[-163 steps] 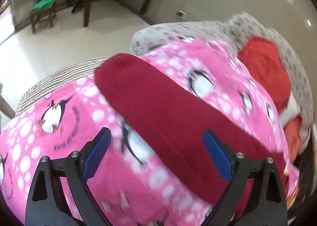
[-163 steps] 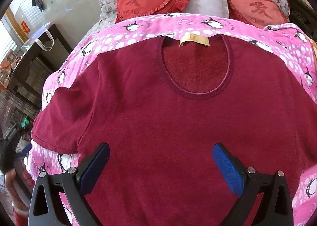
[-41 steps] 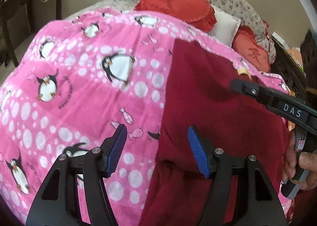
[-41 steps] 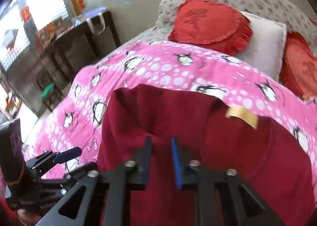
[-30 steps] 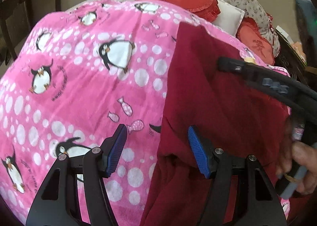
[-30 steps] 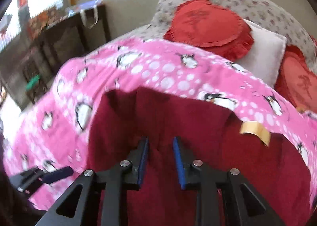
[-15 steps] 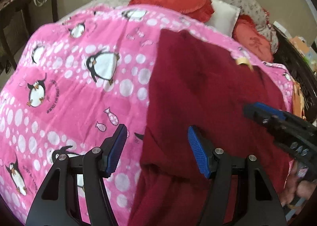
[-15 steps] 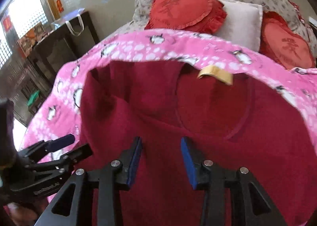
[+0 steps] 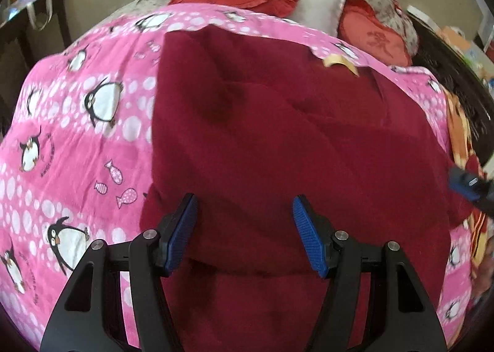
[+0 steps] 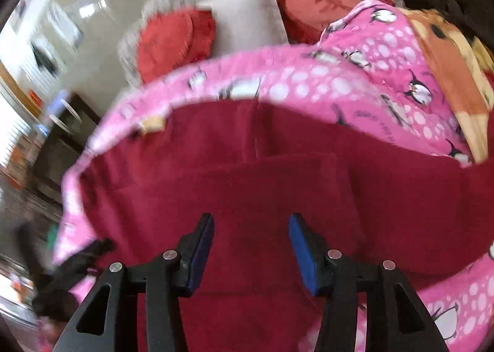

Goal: Fold small clothes

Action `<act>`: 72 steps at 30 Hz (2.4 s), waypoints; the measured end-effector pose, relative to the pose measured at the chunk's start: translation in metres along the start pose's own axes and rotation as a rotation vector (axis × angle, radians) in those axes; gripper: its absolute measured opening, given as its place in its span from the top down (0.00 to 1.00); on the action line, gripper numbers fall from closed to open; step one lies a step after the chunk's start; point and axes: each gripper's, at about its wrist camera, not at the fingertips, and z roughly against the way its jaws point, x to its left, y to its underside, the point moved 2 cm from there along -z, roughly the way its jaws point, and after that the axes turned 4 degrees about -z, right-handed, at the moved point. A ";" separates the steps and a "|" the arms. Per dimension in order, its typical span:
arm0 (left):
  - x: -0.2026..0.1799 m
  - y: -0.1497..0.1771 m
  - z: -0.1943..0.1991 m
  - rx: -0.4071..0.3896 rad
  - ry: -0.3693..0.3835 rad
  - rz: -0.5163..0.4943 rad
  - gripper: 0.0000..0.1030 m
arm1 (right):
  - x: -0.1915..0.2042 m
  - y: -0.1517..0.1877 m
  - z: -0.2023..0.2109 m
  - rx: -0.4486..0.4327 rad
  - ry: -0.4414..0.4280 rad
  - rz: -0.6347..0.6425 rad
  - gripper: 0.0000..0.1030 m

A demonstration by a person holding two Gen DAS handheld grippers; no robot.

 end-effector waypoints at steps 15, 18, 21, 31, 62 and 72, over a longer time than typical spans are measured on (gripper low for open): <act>-0.001 0.006 0.010 0.024 0.032 0.033 0.38 | -0.226 0.028 0.086 -0.222 0.262 -0.455 0.54; -0.003 0.005 0.011 0.032 0.023 0.031 0.38 | -0.217 0.005 0.070 -0.202 0.226 -0.413 0.61; -0.004 0.003 0.013 0.025 0.022 0.039 0.38 | -0.193 -0.024 0.065 -0.235 0.161 -0.332 0.61; 0.003 0.002 0.012 0.021 0.016 0.040 0.38 | -0.246 -0.004 0.116 -0.369 0.188 -0.548 0.51; 0.054 0.003 0.075 -0.099 0.060 0.161 0.38 | -0.012 -0.028 0.178 -0.400 -0.234 -0.086 0.93; 0.056 -0.002 0.077 -0.088 0.115 0.183 0.38 | 0.146 0.059 -0.034 0.208 -0.316 0.188 0.55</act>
